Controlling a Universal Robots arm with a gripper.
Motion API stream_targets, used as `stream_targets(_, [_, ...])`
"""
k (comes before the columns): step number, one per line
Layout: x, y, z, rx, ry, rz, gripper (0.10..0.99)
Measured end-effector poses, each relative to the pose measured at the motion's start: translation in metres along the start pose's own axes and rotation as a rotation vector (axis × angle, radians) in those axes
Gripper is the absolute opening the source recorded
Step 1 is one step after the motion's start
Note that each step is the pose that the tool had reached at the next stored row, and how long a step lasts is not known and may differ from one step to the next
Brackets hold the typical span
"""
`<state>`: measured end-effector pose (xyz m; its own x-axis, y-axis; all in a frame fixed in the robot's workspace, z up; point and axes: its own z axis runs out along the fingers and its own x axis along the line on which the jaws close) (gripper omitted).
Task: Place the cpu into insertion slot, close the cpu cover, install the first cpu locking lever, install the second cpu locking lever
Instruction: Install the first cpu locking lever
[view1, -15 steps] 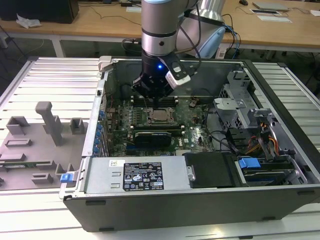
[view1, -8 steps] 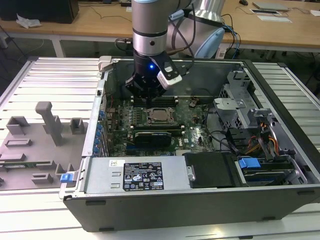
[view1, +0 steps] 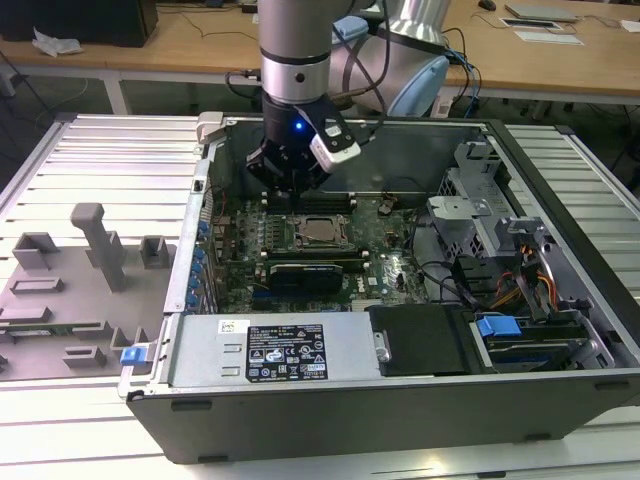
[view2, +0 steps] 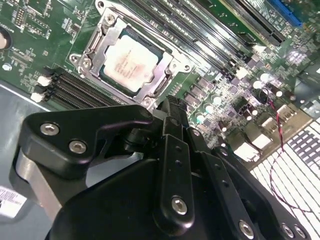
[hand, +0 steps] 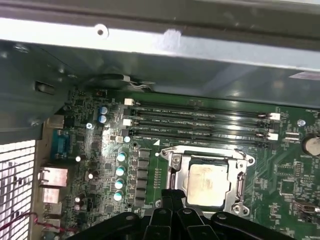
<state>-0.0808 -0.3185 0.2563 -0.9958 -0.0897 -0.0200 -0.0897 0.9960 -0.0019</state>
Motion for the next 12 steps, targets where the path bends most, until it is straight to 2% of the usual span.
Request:
stream_targets(3, [-0.0001,0.0,-0.0045,0.0,-0.0001,0.0,0.106])
stream_targets(6, [0.0009,0.0001,-0.0052,0.0,-0.0002,0.0,0.106])
stream_targets(8, [0.0054,0.0005,-0.0054,0.0,-0.0004,0.0,0.106])
stream_targets(10, [0.0134,0.0012,-0.0055,0.0,-0.0006,0.0,0.106])
stream_targets(11, [0.0165,0.0015,-0.0053,-0.001,-0.0008,0.0,0.106])
stream_targets(12, [0.0182,0.0016,-0.0048,-0.013,-0.0025,0.0,0.106])
